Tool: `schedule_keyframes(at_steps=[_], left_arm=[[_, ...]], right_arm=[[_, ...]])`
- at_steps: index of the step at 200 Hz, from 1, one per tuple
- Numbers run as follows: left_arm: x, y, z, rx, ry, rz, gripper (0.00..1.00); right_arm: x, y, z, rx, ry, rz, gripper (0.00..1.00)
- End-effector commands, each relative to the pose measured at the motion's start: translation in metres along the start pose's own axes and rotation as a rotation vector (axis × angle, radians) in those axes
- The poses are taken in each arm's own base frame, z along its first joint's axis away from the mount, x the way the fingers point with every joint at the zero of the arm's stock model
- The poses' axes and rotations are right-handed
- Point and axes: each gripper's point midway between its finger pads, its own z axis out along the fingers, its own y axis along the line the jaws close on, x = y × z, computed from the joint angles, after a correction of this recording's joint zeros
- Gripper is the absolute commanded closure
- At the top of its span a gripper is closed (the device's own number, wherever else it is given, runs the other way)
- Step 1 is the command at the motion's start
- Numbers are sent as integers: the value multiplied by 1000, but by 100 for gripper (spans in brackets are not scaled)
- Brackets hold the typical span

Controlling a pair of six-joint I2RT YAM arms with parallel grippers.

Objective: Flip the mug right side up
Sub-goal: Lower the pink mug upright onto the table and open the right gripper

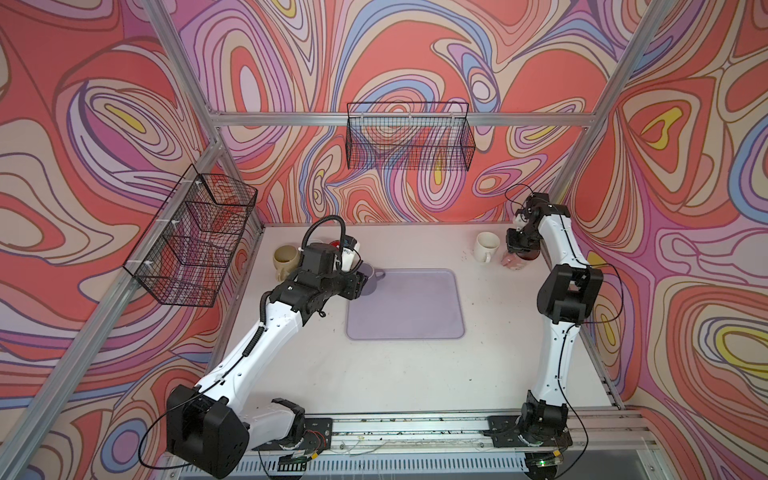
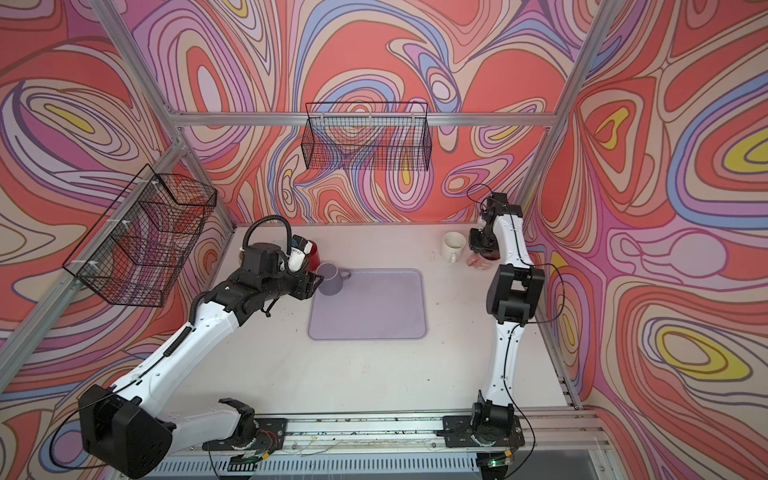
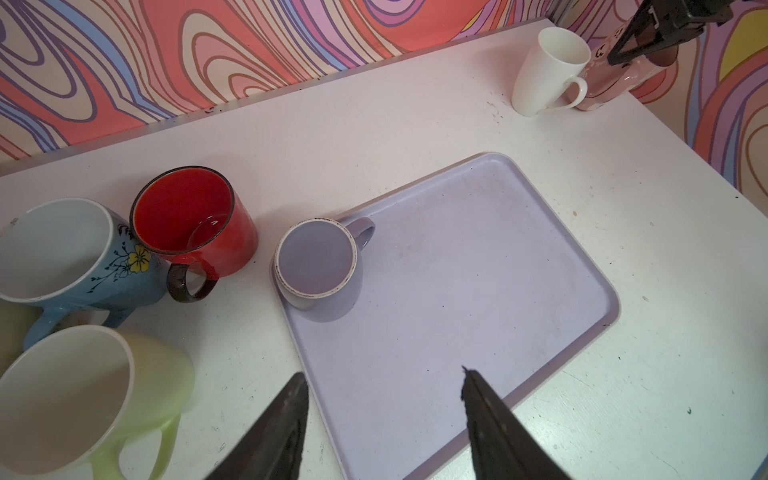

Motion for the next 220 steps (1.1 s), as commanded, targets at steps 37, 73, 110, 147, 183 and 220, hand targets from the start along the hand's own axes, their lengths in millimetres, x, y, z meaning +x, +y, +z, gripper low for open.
schedule_keyframes(at_steps=[37, 73, 110, 147, 183, 220], left_arm=[[-1, -3, -3, 10, -12, 11, 38], [0, -2, -3, 5, -11, 11, 38], [1, -2, -2, 6, -6, 12, 39], [1, -2, -1, 8, -3, 12, 38], [3, -3, 0, 15, 4, 11, 38], [6, -3, 6, 22, 26, -3, 39]], right_arm=[[-14, 5, -2, -31, -44, -2, 97], [-17, 4, 2, -37, -49, 2, 85], [-21, 2, 1, -23, -61, 2, 80], [-25, 3, -6, -18, -81, 3, 77], [-34, 3, -37, -2, -146, -2, 74], [-47, 17, -95, 3, -287, -34, 75]])
